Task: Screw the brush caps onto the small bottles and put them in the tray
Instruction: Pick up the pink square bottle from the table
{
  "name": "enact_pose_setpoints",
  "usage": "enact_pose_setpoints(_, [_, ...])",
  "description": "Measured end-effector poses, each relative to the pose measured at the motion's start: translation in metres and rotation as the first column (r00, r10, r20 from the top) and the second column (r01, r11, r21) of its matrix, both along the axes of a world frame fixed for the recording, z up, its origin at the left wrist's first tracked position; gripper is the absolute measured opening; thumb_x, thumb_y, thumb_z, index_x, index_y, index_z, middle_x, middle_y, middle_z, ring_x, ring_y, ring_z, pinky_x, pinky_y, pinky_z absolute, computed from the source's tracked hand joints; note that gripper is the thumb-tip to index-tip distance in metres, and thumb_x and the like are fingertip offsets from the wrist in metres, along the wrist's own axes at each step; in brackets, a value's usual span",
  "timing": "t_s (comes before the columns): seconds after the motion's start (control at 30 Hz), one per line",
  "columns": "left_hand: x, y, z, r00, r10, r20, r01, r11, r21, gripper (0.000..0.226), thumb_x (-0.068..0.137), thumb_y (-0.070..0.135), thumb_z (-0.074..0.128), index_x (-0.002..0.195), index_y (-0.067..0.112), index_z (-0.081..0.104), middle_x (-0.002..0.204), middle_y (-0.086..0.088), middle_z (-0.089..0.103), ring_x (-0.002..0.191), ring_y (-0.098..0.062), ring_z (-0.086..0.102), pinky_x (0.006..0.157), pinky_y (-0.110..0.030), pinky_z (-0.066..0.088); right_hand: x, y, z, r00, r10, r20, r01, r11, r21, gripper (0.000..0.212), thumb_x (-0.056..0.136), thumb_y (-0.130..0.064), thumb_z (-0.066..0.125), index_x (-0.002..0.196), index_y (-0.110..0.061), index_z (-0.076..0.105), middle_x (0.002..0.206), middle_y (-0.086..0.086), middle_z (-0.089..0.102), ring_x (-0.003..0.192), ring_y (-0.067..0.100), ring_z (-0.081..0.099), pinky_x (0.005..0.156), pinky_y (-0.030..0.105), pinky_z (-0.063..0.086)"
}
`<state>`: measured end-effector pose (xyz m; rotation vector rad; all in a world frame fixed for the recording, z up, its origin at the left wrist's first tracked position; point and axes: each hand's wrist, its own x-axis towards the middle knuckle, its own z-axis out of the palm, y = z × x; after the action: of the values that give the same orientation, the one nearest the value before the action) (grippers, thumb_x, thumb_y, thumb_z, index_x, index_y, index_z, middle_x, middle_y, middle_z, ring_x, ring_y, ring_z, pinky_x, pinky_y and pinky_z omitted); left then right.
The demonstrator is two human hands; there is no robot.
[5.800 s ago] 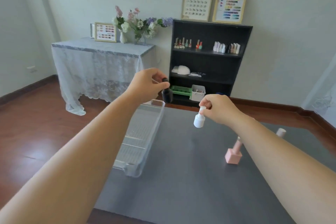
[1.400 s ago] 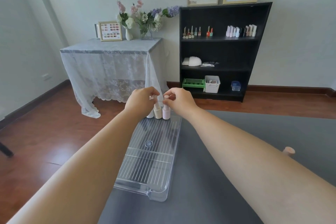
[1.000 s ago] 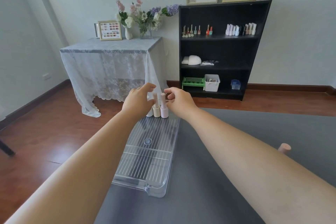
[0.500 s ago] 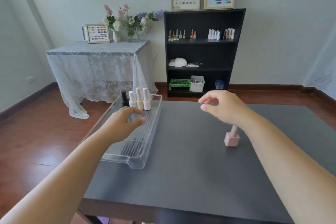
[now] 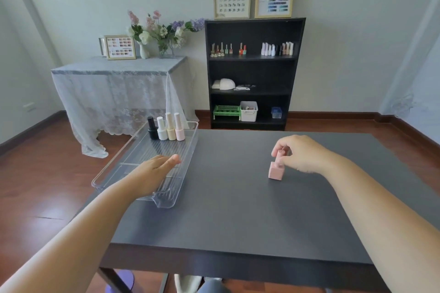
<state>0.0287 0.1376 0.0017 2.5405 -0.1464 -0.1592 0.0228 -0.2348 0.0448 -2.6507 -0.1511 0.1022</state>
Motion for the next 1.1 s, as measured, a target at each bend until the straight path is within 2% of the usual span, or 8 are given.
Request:
enact_pose_setpoints(0.13, [-0.003, 0.015, -0.007, 0.996, -0.065, 0.064, 0.044, 0.959, 0.279, 0.078, 0.084, 0.070, 0.006, 0.131, 0.032, 0.054, 0.121, 0.006, 0.055, 0.120, -0.019, 0.047, 0.107, -0.039, 0.027, 0.012, 0.023, 0.006, 0.992, 0.061, 0.110, -0.074, 0.990, 0.122, 0.018, 0.082, -0.022, 0.068, 0.088, -0.039, 0.066, 0.092, -0.015, 0.061, 0.083, 0.003, 0.056, 0.059, 0.019, 0.039])
enact_pose_setpoints(0.2, [-0.004, 0.017, -0.010, 0.993, -0.066, 0.103, 0.034, 0.956, 0.293, 0.077, 0.084, 0.070, 0.005, 0.132, 0.034, 0.053, 0.118, 0.007, 0.056, 0.122, -0.019, 0.046, 0.109, -0.041, 0.024, 0.023, 0.044, 0.015, 0.971, 0.073, 0.230, -0.121, 0.972, 0.203, 0.018, 0.081, -0.024, 0.070, 0.092, -0.039, 0.067, 0.092, -0.018, 0.060, 0.083, 0.001, 0.055, 0.061, 0.017, 0.037])
enact_pose_setpoints(0.3, [-0.003, 0.017, -0.015, 0.991, -0.046, 0.128, 0.008, 0.959, 0.285, 0.071, 0.088, 0.068, 0.007, 0.135, 0.036, 0.050, 0.132, 0.006, 0.054, 0.136, -0.019, 0.036, 0.114, -0.046, 0.017, 0.045, 0.086, 0.030, 0.927, 0.032, 0.374, -0.171, 0.923, 0.345, 0.019, 0.082, -0.027, 0.070, 0.098, -0.038, 0.067, 0.088, -0.025, 0.058, 0.081, -0.002, 0.055, 0.062, 0.013, 0.037])
enact_pose_setpoints(0.43, [-0.005, 0.016, -0.018, 0.984, -0.027, 0.177, -0.017, 0.970, 0.241, 0.062, 0.093, 0.064, 0.013, 0.133, 0.037, 0.052, 0.134, 0.009, 0.054, 0.138, -0.015, 0.033, 0.115, -0.047, 0.015, 0.083, 0.145, 0.039, 0.920, -0.001, 0.393, -0.199, 0.862, 0.466, 0.019, 0.081, -0.024, 0.071, 0.094, -0.037, 0.067, 0.083, -0.026, 0.057, 0.078, -0.002, 0.055, 0.061, 0.011, 0.038])
enact_pose_setpoints(0.6, [-0.003, 0.016, -0.022, 0.979, -0.011, 0.206, -0.034, 0.976, 0.217, 0.054, 0.094, 0.064, 0.020, 0.129, 0.040, 0.054, 0.131, 0.011, 0.055, 0.135, -0.014, 0.036, 0.116, -0.048, 0.014, 0.131, 0.198, 0.015, 0.958, 0.103, 0.268, -0.197, 0.916, 0.350, 0.022, 0.081, -0.015, 0.069, 0.100, -0.026, 0.068, 0.085, -0.014, 0.060, 0.075, 0.002, 0.055, 0.054, 0.013, 0.040])
enact_pose_setpoints(0.77, [-0.002, 0.018, -0.029, 0.978, -0.010, 0.210, -0.036, 0.977, 0.212, 0.058, 0.092, 0.068, 0.021, 0.136, 0.040, 0.047, 0.138, 0.012, 0.050, 0.143, -0.015, 0.025, 0.117, -0.046, 0.008, 0.166, 0.215, -0.013, 0.971, 0.099, 0.217, -0.134, 0.979, 0.155, 0.024, 0.080, -0.009, 0.066, 0.100, -0.021, 0.068, 0.087, -0.007, 0.066, 0.078, 0.007, 0.062, 0.061, 0.019, 0.047])
enact_pose_setpoints(0.9, [0.000, 0.019, -0.031, 0.981, -0.026, 0.193, -0.016, 0.977, 0.213, 0.063, 0.089, 0.073, 0.017, 0.138, 0.042, 0.042, 0.142, 0.015, 0.045, 0.146, -0.014, 0.017, 0.118, -0.045, 0.003, 0.180, 0.224, -0.026, 0.968, 0.025, 0.248, -0.064, 0.987, 0.150, 0.025, 0.083, -0.007, 0.059, 0.101, -0.022, 0.066, 0.088, -0.005, 0.063, 0.082, 0.015, 0.064, 0.074, 0.033, 0.057])
enact_pose_setpoints(1.1, [-0.003, 0.018, -0.028, 0.981, -0.030, 0.193, -0.010, 0.979, 0.203, 0.067, 0.087, 0.073, 0.015, 0.139, 0.041, 0.042, 0.142, 0.016, 0.045, 0.146, -0.014, 0.017, 0.119, -0.045, 0.004, 0.189, 0.232, -0.032, 0.966, 0.002, 0.259, -0.056, 0.978, 0.200, 0.027, 0.084, -0.005, 0.058, 0.101, -0.025, 0.065, 0.083, -0.008, 0.062, 0.081, 0.015, 0.067, 0.072, 0.032, 0.057])
